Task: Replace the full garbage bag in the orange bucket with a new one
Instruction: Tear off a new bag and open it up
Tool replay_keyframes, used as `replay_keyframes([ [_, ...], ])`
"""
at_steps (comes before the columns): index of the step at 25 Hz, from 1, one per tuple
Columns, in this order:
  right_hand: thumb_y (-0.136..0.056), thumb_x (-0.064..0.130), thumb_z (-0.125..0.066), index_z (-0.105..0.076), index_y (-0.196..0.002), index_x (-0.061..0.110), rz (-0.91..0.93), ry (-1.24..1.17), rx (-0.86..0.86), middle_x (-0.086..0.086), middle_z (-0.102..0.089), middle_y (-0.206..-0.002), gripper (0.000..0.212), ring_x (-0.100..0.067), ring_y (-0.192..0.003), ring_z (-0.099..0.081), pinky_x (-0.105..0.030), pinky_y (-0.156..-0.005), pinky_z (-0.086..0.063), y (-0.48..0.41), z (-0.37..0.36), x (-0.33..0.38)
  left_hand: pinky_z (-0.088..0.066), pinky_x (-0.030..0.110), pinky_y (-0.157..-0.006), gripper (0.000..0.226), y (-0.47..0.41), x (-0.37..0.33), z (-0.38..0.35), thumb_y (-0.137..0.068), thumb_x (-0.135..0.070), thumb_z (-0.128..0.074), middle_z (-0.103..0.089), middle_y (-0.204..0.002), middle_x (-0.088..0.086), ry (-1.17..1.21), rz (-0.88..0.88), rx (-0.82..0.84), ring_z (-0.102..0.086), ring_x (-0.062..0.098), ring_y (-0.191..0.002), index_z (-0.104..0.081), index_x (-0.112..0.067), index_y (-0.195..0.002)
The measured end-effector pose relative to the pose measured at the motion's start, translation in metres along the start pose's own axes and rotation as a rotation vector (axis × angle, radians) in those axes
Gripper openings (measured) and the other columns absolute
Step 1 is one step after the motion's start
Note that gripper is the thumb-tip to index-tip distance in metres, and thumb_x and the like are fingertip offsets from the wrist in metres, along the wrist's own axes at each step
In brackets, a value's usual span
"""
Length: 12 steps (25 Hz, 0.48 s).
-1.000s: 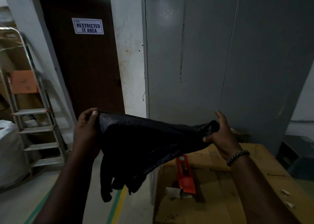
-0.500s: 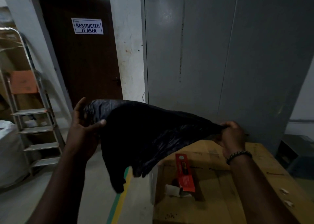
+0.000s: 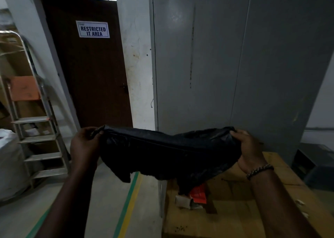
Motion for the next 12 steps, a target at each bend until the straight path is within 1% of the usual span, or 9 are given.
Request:
replay_keyframes([
  [2,-0.084,-0.009,-0.067,-0.056,-0.138,0.023,0.023,0.028,0.215,-0.011,-0.062,-0.134,0.063,-0.033,-0.113,-0.067,-0.045,-0.083,-0.060,0.001,-0.008,-0.001,-0.056,0.040,-0.084,0.024,-0.003,-0.006,0.005,-0.090,-0.031,-0.068,-0.072,-0.107,0.005,-0.125,-0.051,-0.048,-0.068,0.023,-0.099,-0.069,-0.021,-0.112],
  [3,-0.080,-0.016,-0.068,-0.048,-0.145,0.035,0.075,0.126,0.287,-0.009,-0.054,-0.144,0.086,-0.032,-0.123,-0.061,-0.049,-0.091,-0.058,-0.001,-0.008,-0.002,-0.052,0.037,-0.085,0.027,-0.004,-0.008,0.005,-0.093,-0.031,-0.065,-0.071,-0.111,0.005,-0.152,-0.063,-0.054,-0.066,0.021,-0.102,-0.068,-0.018,-0.116],
  [4,-0.079,-0.020,-0.070,-0.042,-0.148,0.044,0.171,0.301,0.306,-0.006,-0.048,-0.150,0.098,-0.031,-0.130,-0.055,-0.052,-0.096,-0.055,-0.001,-0.009,0.000,-0.049,0.036,-0.086,0.028,-0.002,-0.010,0.003,-0.095,-0.030,-0.063,-0.069,-0.114,0.006,-0.153,-0.058,-0.045,-0.063,0.020,-0.103,-0.067,-0.016,-0.120],
  [5,-0.081,-0.018,-0.070,-0.038,-0.149,0.048,0.266,0.474,0.252,-0.005,-0.048,-0.151,0.101,-0.029,-0.132,-0.053,-0.054,-0.098,-0.054,-0.001,-0.009,0.003,-0.048,0.035,-0.087,0.030,0.001,-0.012,0.000,-0.097,-0.029,-0.061,-0.066,-0.117,0.005,-0.115,-0.033,-0.021,-0.062,0.020,-0.105,-0.065,-0.015,-0.123],
  [6,-0.084,-0.014,-0.070,-0.037,-0.150,0.046,0.320,0.603,0.151,-0.007,-0.053,-0.146,0.095,-0.027,-0.128,-0.056,-0.052,-0.098,-0.055,-0.001,-0.006,0.006,-0.049,0.035,-0.087,0.032,0.005,-0.012,-0.006,-0.097,-0.029,-0.061,-0.063,-0.118,0.004,-0.035,0.010,0.035,-0.061,0.020,-0.105,-0.063,-0.016,-0.127],
  [8,-0.091,-0.007,-0.065,-0.048,-0.147,0.029,0.371,0.673,-0.097,-0.012,-0.064,-0.129,0.069,-0.027,-0.118,-0.062,-0.047,-0.094,-0.057,0.003,0.001,0.019,-0.052,0.031,-0.078,0.046,0.016,-0.014,-0.020,-0.094,-0.025,-0.068,-0.057,-0.124,-0.001,0.164,0.089,0.248,-0.061,0.012,-0.100,-0.053,-0.020,-0.138],
  [10,-0.095,-0.003,-0.059,-0.065,-0.124,0.016,0.393,0.658,-0.318,-0.010,-0.069,-0.115,0.035,-0.030,-0.112,-0.065,-0.041,-0.087,-0.056,0.008,0.015,0.028,-0.057,0.028,-0.070,0.073,0.024,-0.017,-0.031,-0.086,-0.004,-0.074,-0.054,-0.126,-0.005,0.289,0.113,0.460,-0.060,0.009,-0.100,-0.040,-0.028,-0.146],
  [11,-0.097,0.000,-0.056,-0.068,-0.112,0.016,0.382,0.624,-0.387,-0.008,-0.069,-0.109,0.025,-0.032,-0.107,-0.066,-0.039,-0.083,-0.055,0.008,0.021,0.030,-0.060,0.028,-0.067,0.084,0.024,-0.017,-0.033,-0.082,0.009,-0.072,-0.055,-0.125,-0.006,0.309,0.093,0.514,-0.062,0.012,-0.101,-0.038,-0.032,-0.147],
  [12,-0.098,0.004,-0.053,-0.069,-0.105,0.019,0.344,0.539,-0.430,-0.006,-0.068,-0.106,0.023,-0.033,-0.103,-0.066,-0.040,-0.081,-0.056,0.008,0.028,0.029,-0.062,0.028,-0.068,0.089,0.023,-0.017,-0.034,-0.080,0.017,-0.069,-0.056,-0.124,-0.006,0.286,0.056,0.522,-0.063,0.015,-0.103,-0.038,-0.033,-0.147],
])
Point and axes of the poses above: each hand's wrist, its own y-axis away from the middle knuckle, its own z-axis out of the back of the hand, x = y × z, the point moved 7 cm from there along -y, towards the middle knuckle
